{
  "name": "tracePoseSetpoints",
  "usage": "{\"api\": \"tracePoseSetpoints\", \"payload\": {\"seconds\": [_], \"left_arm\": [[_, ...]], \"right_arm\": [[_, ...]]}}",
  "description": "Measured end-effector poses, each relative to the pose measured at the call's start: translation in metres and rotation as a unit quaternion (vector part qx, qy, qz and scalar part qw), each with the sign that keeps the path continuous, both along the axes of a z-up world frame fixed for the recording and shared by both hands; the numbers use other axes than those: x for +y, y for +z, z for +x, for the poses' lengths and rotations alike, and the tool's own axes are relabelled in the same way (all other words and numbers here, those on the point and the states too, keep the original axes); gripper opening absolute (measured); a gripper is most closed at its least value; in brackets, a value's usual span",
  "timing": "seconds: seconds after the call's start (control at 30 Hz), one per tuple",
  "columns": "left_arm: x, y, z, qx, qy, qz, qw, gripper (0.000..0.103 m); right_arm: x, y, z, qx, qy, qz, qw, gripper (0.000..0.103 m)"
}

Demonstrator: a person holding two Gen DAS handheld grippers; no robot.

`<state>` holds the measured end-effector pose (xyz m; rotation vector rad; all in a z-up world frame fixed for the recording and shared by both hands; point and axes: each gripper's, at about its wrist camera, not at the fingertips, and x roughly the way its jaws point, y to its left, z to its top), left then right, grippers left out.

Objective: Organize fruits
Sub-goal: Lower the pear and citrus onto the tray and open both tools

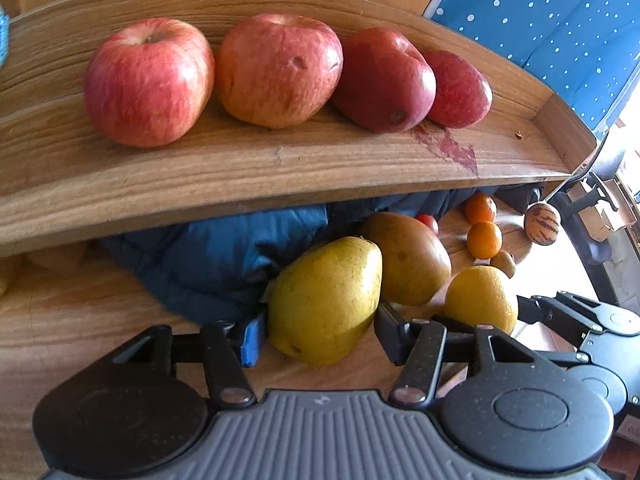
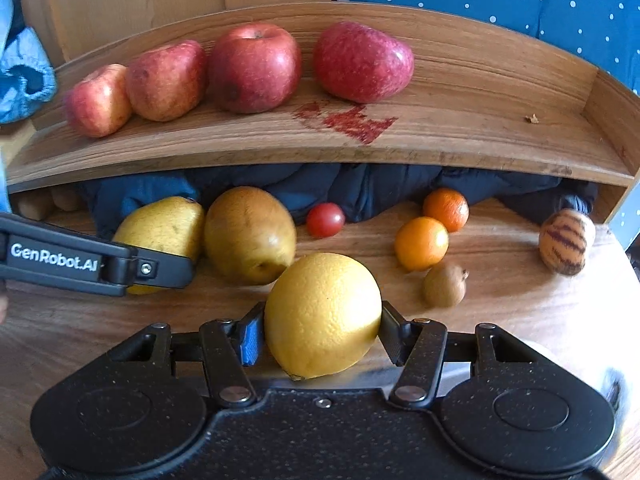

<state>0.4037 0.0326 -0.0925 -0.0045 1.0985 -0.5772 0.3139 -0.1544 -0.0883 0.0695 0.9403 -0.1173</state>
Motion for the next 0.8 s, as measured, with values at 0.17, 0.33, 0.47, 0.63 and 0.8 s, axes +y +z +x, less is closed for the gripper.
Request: {"api": "tracePoseSetpoints", "payload": {"seconds": [0.17, 0.33, 0.47, 0.63, 0.8], "left_arm": [[0.005, 0.007, -0.014, -0.004, 0.002, 0.003, 1.0000, 0.060], [0.004, 0.018, -0.028, -0.007, -0.007, 0.002, 1.0000, 0.060], [-0.004, 0.024, -0.045, -0.008, -0.018, 0.002, 0.9998, 0.060], [-0.012, 0.027, -0.073, -0.016, -0.021, 0.006, 0.9996, 0.059], [-0.017, 0.029, -0.101, -0.015, -0.034, 0.010, 0.9993, 0.059]], "right_arm": [[0.007, 0.011, -0.014, -0.024, 0.005, 0.020, 1.000, 0.059], [0.010, 0.022, -0.029, -0.046, 0.002, 0.035, 0.998, 0.058], [0.012, 0.030, -0.051, -0.062, 0.002, 0.044, 0.997, 0.058], [0.017, 0.038, -0.092, -0.066, 0.012, 0.039, 0.997, 0.058], [0.019, 0.043, -0.136, -0.060, 0.016, 0.047, 0.997, 0.059]]}}
